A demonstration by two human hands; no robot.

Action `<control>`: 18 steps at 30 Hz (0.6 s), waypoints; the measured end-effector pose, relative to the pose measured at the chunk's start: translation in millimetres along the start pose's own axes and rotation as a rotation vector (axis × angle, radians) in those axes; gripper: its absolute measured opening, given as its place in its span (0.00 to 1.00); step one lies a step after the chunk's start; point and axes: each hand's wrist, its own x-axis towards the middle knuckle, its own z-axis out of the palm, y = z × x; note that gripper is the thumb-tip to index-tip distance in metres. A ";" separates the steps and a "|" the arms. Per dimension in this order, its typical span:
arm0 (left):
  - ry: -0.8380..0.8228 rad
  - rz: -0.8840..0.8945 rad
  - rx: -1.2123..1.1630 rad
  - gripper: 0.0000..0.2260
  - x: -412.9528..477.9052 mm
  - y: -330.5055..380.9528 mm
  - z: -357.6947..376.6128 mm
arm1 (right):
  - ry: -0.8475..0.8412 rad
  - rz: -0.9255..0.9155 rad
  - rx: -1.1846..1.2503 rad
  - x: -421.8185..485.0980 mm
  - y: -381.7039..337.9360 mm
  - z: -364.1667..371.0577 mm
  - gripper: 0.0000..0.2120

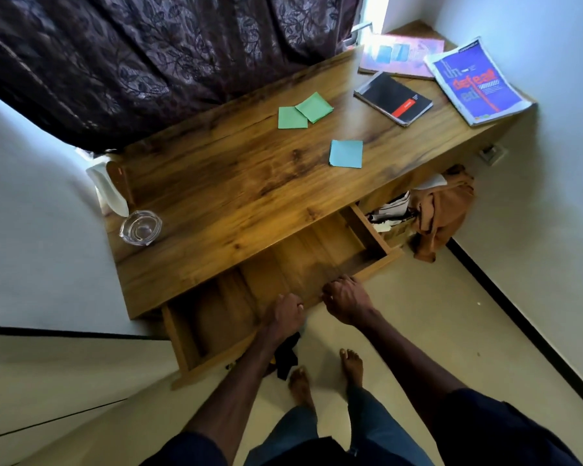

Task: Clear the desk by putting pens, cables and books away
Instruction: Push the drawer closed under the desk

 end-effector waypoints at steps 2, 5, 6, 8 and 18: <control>-0.032 0.018 -0.036 0.13 -18.9 9.4 7.8 | -0.041 0.011 -0.008 -25.4 4.2 3.4 0.14; -0.109 0.042 -0.044 0.11 -44.5 23.5 21.4 | -0.104 0.026 0.005 -57.7 13.3 7.8 0.13; -0.134 0.044 -0.033 0.11 -51.7 28.2 25.8 | -0.124 0.034 0.016 -66.9 16.4 8.4 0.13; -0.167 0.040 -0.019 0.09 -65.2 37.4 35.3 | -0.174 0.035 0.011 -84.6 22.4 8.7 0.14; -0.358 0.001 -0.124 0.05 -109.4 65.4 85.9 | -0.273 -0.040 0.099 -158.3 55.8 27.2 0.21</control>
